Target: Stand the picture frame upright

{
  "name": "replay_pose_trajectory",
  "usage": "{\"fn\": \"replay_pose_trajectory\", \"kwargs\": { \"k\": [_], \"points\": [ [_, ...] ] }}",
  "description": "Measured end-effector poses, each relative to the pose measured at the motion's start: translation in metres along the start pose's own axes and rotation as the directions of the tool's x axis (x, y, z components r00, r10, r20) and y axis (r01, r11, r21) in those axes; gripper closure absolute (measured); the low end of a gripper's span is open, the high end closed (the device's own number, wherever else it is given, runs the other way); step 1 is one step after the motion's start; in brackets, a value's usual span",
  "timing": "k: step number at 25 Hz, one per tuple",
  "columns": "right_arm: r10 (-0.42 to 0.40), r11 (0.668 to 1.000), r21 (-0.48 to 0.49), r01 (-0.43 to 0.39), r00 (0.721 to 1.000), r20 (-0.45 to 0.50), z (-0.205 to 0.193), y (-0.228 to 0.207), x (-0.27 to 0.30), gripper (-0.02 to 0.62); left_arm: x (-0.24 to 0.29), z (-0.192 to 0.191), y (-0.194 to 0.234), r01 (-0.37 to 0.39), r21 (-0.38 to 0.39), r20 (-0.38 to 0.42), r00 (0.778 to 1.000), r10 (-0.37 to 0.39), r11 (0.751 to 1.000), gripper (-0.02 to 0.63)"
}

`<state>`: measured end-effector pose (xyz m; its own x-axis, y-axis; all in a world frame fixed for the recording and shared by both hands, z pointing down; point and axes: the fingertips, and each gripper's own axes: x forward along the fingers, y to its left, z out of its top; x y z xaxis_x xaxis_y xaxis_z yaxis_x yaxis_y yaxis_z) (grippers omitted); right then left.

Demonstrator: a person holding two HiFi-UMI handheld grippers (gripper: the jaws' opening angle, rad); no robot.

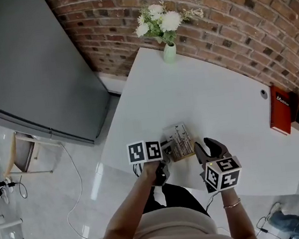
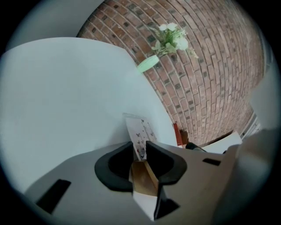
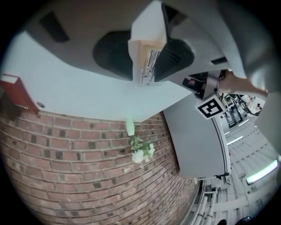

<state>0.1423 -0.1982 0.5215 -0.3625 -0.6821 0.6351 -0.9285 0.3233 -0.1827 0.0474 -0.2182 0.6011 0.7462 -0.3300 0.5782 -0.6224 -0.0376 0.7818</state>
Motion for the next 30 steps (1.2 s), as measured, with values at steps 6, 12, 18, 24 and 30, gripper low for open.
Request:
{"fn": "replay_pose_trajectory", "kwargs": {
  "k": [6,12,18,24,30],
  "points": [
    [0.012,0.999,-0.035,-0.015,0.996,-0.091,-0.011,0.003,0.013,0.456,0.0,0.0,0.0,-0.005,-0.003,0.004,1.0,0.005,1.0,0.525],
    [-0.007,0.998,-0.055,-0.003,0.985,-0.174,-0.021,0.002,0.028,0.456,0.0,0.0,-0.001,-0.006,-0.004,0.002,1.0,0.006,1.0,0.525],
    [-0.01,0.999,-0.05,-0.004,0.966,-0.259,-0.038,0.0,0.041,0.456,0.0,-0.001,0.0,-0.009,-0.002,0.002,1.0,0.009,1.0,0.526],
    [-0.023,0.999,-0.045,0.01,0.951,-0.307,-0.041,-0.002,0.05,0.456,0.001,0.0,-0.001,-0.003,-0.005,-0.002,1.0,0.003,1.0,0.526],
    [-0.01,1.0,-0.027,0.001,0.944,-0.329,-0.041,-0.002,0.053,0.456,0.001,0.0,-0.001,-0.003,-0.004,-0.007,1.0,0.002,1.0,0.526]
  ]
}}
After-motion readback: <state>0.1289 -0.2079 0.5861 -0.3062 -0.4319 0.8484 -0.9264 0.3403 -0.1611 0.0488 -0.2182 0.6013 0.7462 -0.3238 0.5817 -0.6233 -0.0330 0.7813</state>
